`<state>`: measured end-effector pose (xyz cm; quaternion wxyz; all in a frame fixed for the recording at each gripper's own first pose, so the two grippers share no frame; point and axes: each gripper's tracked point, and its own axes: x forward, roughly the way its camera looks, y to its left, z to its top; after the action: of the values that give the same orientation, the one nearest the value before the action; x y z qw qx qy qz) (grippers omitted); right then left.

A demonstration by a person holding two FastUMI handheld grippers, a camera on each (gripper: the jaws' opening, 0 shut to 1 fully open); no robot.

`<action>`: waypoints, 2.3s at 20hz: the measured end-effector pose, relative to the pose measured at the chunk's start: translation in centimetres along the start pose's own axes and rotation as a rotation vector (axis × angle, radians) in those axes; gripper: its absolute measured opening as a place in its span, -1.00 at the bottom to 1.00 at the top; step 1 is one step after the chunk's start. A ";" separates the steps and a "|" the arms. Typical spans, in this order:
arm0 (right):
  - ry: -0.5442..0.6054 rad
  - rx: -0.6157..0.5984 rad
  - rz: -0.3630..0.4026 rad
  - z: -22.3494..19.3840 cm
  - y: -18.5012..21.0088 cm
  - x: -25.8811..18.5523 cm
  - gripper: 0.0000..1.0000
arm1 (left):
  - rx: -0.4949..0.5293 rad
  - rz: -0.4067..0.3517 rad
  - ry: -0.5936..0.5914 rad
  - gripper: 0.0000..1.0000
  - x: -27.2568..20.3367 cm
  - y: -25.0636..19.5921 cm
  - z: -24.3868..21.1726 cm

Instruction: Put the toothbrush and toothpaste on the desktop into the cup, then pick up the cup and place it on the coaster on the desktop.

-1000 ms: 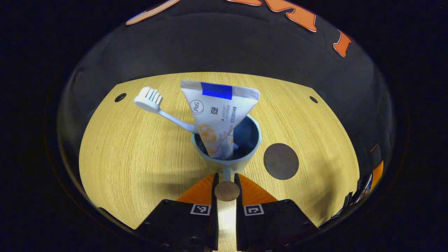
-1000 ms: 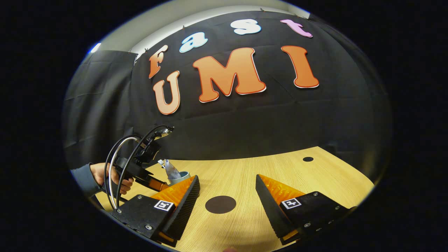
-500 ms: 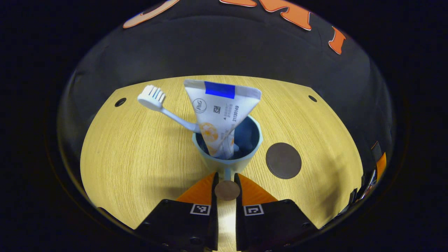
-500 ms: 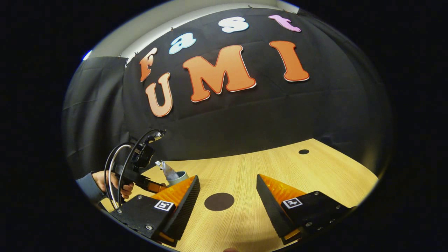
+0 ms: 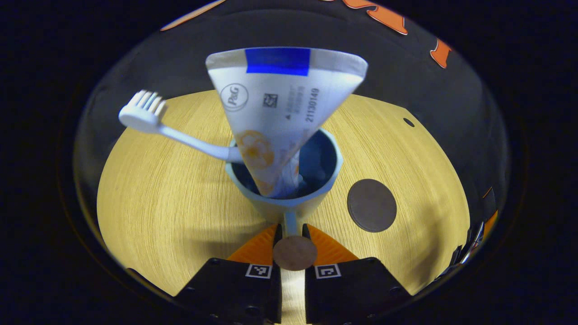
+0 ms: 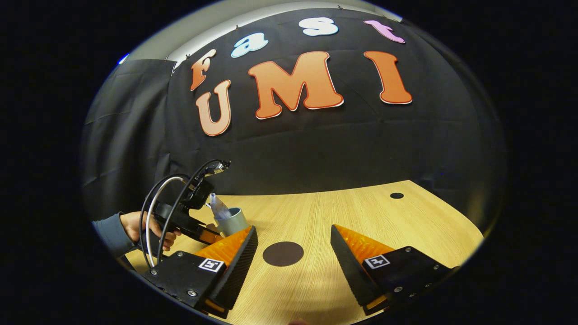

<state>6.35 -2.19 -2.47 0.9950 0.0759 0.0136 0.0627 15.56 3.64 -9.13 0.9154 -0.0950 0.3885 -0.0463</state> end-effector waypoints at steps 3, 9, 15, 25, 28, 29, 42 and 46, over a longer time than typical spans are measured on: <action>-0.010 0.019 0.000 0.2 -0.3 0.3 0.94 | -0.008 0.002 -0.011 -0.60 -0.7 0.2 -0.1; -0.024 0.010 -0.015 0.1 -1.4 -0.4 0.94 | -0.004 -0.026 -0.045 -0.60 -0.9 0.4 -0.2; -0.053 0.044 -0.031 1.4 -2.5 -1.2 0.94 | 0.023 -0.039 -0.062 -0.67 -1.6 0.8 2.6; -0.057 0.054 -0.043 0.9 -3.2 -1.5 0.94 | 0.018 -0.036 -0.135 -0.72 -3.2 0.1 1.1; -0.068 0.053 -0.041 1.3 -3.2 -1.7 0.94 | 0.048 -0.028 -0.191 -0.72 -4.4 0.0 2.0; -0.069 0.053 -0.045 1.3 -3.3 -1.8 0.94 | 0.062 -0.028 -0.213 -0.72 -4.9 -0.4 2.3; -0.043 0.053 -0.049 0.4 -3.2 -1.4 0.94 | 0.171 -0.010 -0.189 -0.72 -4.3 1.1 1.3; -0.036 0.044 -0.044 0.3 -2.7 -1.3 0.94 | 0.205 -0.005 -0.116 -0.61 -4.5 1.7 -0.1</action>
<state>5.43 -5.06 -2.55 0.9944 0.0984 -0.0010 0.0389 12.37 6.02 -6.36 0.9410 -0.0043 0.3280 -0.0825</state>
